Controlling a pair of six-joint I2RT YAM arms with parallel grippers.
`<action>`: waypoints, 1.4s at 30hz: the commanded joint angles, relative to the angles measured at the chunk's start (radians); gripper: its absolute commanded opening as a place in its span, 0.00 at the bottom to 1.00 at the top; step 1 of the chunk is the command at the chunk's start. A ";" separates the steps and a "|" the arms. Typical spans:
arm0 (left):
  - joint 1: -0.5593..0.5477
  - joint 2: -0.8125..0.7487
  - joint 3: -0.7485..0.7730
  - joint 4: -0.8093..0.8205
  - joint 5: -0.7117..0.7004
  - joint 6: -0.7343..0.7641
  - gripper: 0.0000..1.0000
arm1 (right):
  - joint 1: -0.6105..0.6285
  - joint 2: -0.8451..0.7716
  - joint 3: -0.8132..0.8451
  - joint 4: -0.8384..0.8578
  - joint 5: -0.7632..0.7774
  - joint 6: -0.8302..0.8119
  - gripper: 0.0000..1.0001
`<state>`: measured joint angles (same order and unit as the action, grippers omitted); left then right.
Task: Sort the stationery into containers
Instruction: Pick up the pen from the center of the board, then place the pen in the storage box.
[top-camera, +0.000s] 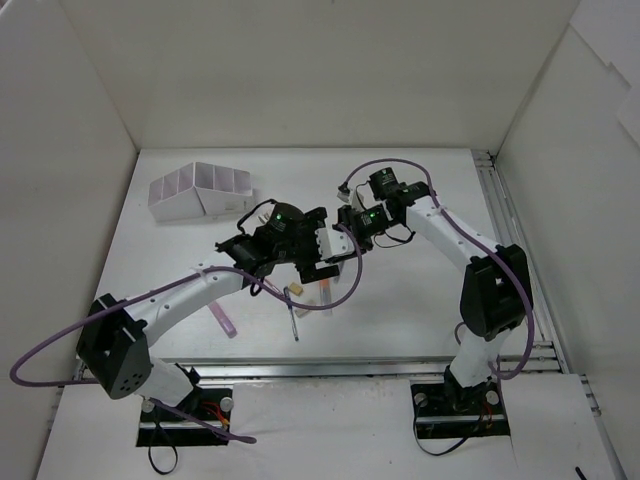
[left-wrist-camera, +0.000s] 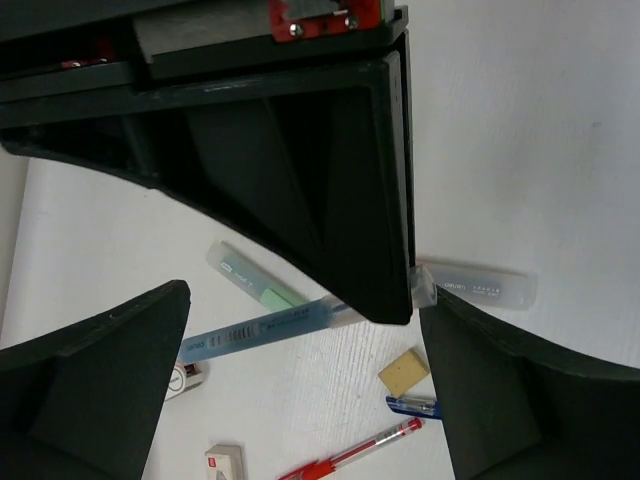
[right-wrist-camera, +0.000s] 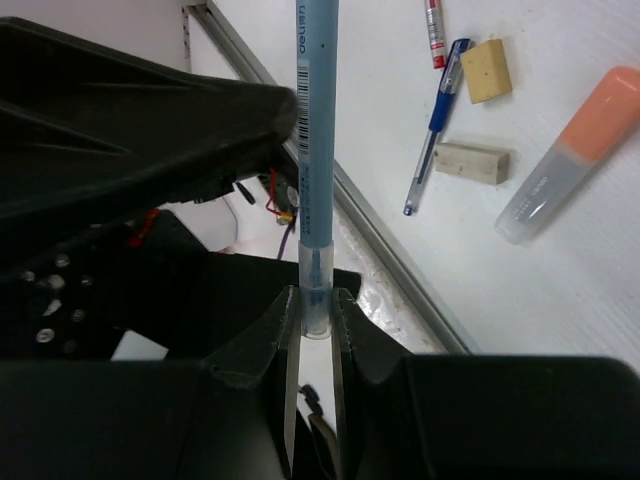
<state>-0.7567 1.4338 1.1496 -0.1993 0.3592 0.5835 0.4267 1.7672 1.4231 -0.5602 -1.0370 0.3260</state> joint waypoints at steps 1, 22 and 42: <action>-0.016 0.026 0.068 0.003 -0.045 0.053 0.93 | 0.026 -0.075 0.039 -0.009 -0.107 0.091 0.00; -0.012 -0.088 -0.057 0.191 -0.112 0.007 0.00 | 0.011 -0.150 0.114 -0.006 0.040 0.107 0.67; 0.704 0.195 0.113 0.820 -0.062 -0.508 0.00 | -0.105 -0.658 -0.342 0.358 1.034 0.090 0.98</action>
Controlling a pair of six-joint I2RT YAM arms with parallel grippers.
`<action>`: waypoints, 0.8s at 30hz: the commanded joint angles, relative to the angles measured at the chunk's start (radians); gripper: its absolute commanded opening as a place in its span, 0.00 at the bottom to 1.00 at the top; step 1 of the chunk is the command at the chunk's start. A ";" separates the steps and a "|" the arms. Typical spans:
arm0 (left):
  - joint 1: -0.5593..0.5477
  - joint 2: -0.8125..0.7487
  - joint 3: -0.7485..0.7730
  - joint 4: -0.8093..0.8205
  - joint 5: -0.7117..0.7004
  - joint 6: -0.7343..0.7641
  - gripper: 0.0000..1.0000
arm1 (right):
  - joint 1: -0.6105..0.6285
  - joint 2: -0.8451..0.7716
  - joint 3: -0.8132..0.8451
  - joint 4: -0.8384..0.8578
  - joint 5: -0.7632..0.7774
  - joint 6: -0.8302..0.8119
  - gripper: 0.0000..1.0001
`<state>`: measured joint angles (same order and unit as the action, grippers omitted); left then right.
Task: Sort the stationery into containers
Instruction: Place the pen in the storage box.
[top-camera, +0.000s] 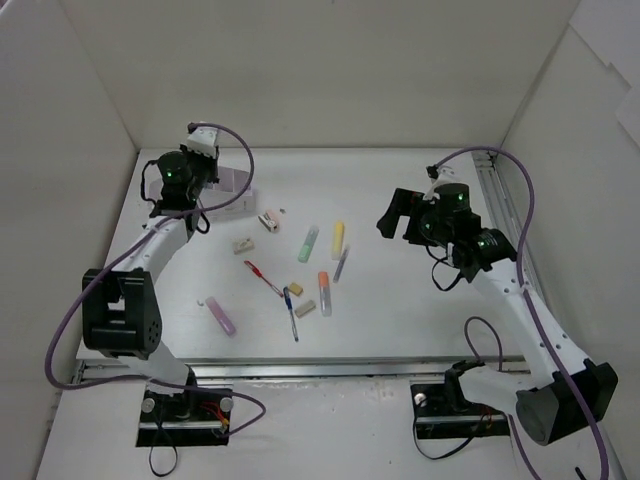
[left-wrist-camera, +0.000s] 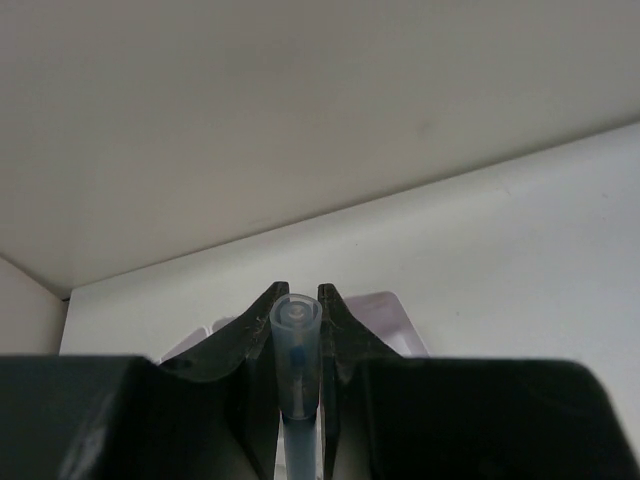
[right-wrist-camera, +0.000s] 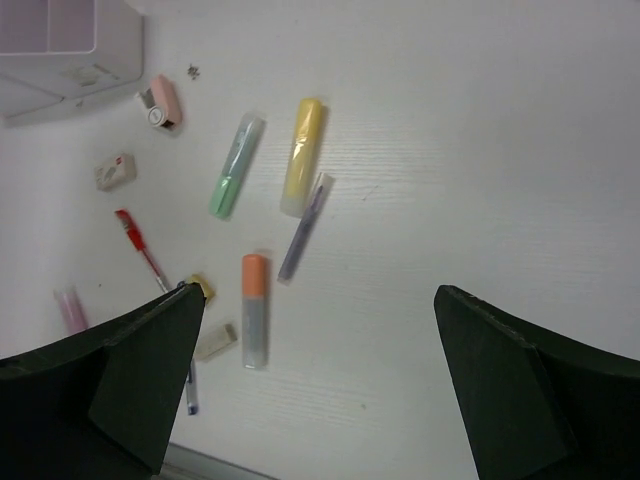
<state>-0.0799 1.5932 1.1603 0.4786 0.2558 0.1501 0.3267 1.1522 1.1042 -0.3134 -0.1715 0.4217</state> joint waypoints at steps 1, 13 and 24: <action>0.055 0.089 0.123 0.149 0.052 -0.104 0.00 | -0.011 -0.048 -0.036 0.112 0.167 -0.006 0.98; 0.104 0.335 0.282 0.242 -0.009 -0.204 0.08 | -0.026 0.015 -0.049 0.117 0.179 -0.023 0.98; 0.123 0.338 0.236 0.258 -0.125 -0.236 0.21 | -0.023 0.061 -0.081 0.131 0.133 -0.021 0.98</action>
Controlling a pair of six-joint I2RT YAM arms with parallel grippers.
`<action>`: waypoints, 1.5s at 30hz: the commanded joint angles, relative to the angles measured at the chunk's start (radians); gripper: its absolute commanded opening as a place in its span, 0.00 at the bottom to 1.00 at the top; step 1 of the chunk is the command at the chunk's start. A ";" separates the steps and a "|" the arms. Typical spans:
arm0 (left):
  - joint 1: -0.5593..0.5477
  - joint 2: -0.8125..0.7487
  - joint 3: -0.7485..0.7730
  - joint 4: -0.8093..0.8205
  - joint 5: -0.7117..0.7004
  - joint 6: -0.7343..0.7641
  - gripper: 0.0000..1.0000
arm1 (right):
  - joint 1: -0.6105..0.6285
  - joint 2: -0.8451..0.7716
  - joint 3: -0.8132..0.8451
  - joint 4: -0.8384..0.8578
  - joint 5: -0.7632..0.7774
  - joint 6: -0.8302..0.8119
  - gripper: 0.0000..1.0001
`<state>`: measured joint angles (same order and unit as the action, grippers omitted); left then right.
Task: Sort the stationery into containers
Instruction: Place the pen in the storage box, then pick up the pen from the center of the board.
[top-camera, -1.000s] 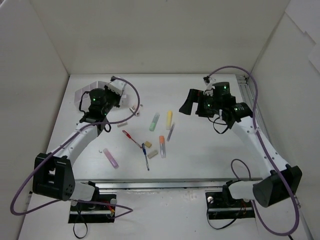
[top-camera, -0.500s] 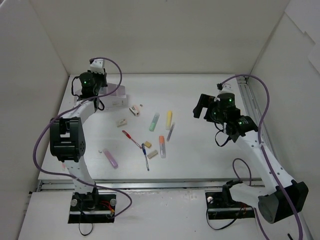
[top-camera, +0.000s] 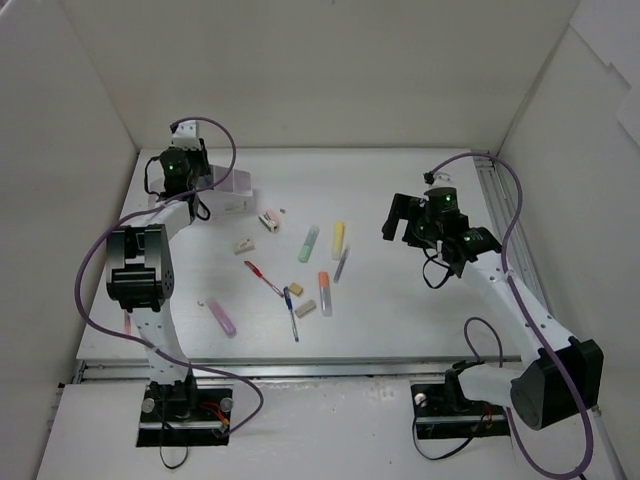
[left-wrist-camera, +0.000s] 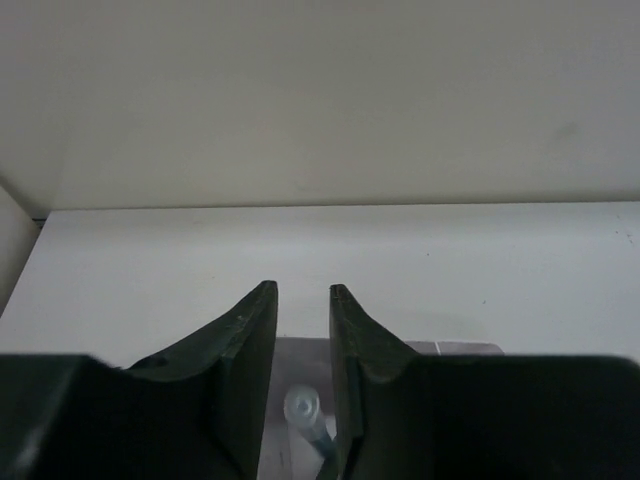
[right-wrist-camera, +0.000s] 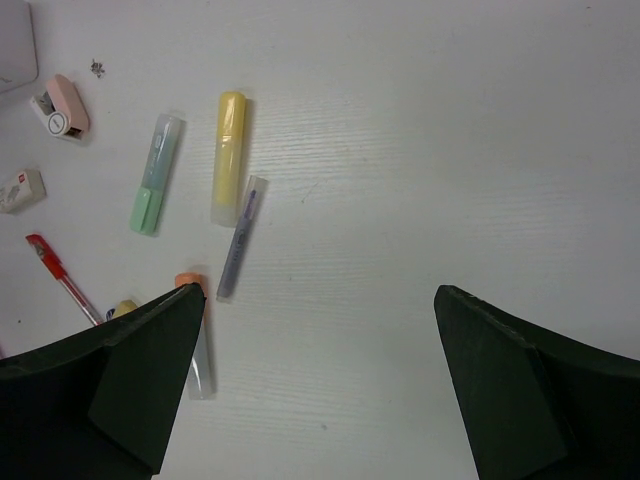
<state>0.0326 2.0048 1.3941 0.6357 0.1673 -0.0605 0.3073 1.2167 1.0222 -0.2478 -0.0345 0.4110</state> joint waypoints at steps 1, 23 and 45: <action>0.010 -0.083 -0.012 0.093 -0.034 -0.030 0.25 | -0.004 -0.005 -0.001 0.071 -0.005 -0.008 0.98; -0.115 -0.699 -0.369 -0.426 0.037 -0.223 1.00 | 0.309 0.634 0.338 -0.033 0.271 0.100 0.89; -0.157 -0.988 -0.527 -0.623 -0.130 -0.223 0.99 | 0.389 0.715 0.231 -0.107 0.275 0.252 0.30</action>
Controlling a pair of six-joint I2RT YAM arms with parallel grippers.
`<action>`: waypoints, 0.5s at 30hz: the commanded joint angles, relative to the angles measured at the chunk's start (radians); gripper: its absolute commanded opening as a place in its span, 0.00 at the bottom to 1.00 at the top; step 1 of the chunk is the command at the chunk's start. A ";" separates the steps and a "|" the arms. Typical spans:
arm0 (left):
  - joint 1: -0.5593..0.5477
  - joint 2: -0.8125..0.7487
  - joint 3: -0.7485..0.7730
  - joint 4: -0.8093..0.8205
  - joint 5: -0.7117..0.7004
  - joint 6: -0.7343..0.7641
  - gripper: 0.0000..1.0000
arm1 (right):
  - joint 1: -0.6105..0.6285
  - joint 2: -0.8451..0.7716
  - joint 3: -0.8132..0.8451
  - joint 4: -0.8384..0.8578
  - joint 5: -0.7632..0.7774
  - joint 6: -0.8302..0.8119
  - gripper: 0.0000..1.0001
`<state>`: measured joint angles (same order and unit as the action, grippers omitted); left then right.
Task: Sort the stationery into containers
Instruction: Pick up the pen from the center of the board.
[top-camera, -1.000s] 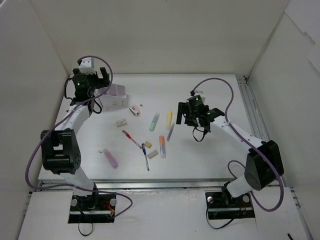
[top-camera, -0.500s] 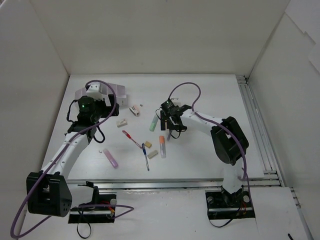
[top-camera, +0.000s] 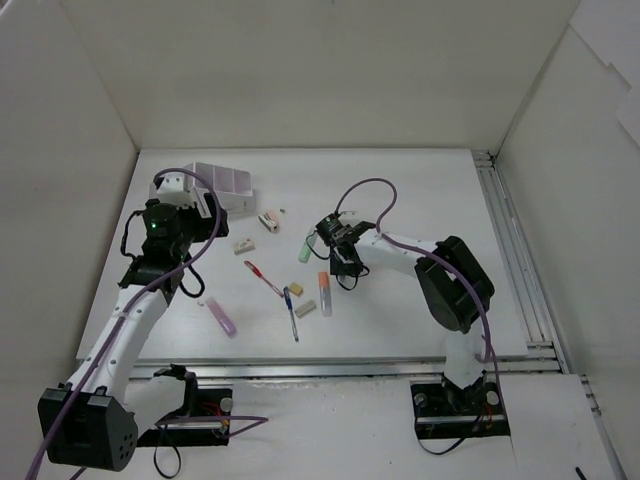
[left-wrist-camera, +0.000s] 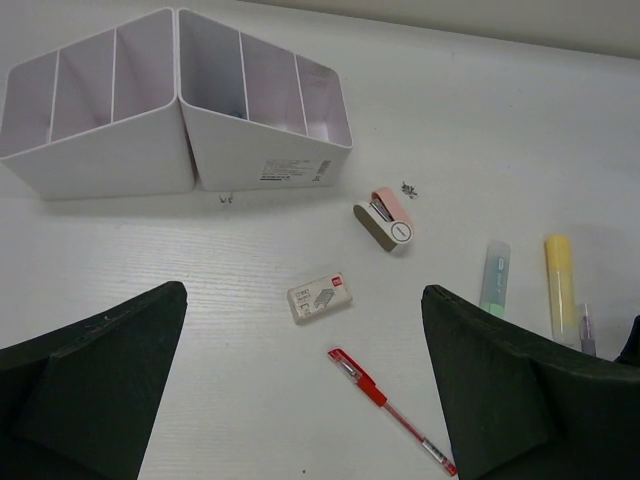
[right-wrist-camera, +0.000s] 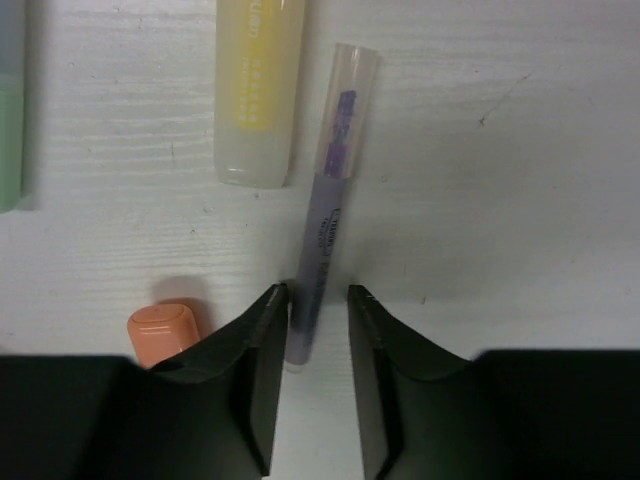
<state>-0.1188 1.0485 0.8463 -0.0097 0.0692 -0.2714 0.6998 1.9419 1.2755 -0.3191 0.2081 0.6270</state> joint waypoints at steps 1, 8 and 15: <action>-0.005 -0.036 0.017 0.020 -0.032 -0.012 1.00 | -0.002 -0.015 -0.028 -0.035 0.033 0.039 0.24; -0.005 -0.024 0.037 0.014 0.087 -0.008 1.00 | -0.002 -0.109 -0.097 -0.035 0.073 0.020 0.00; -0.041 0.044 0.034 0.129 0.418 -0.064 1.00 | 0.036 -0.334 -0.142 -0.009 0.106 -0.146 0.00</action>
<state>-0.1329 1.0718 0.8448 -0.0040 0.3038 -0.2935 0.7116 1.7565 1.1198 -0.3397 0.2520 0.5804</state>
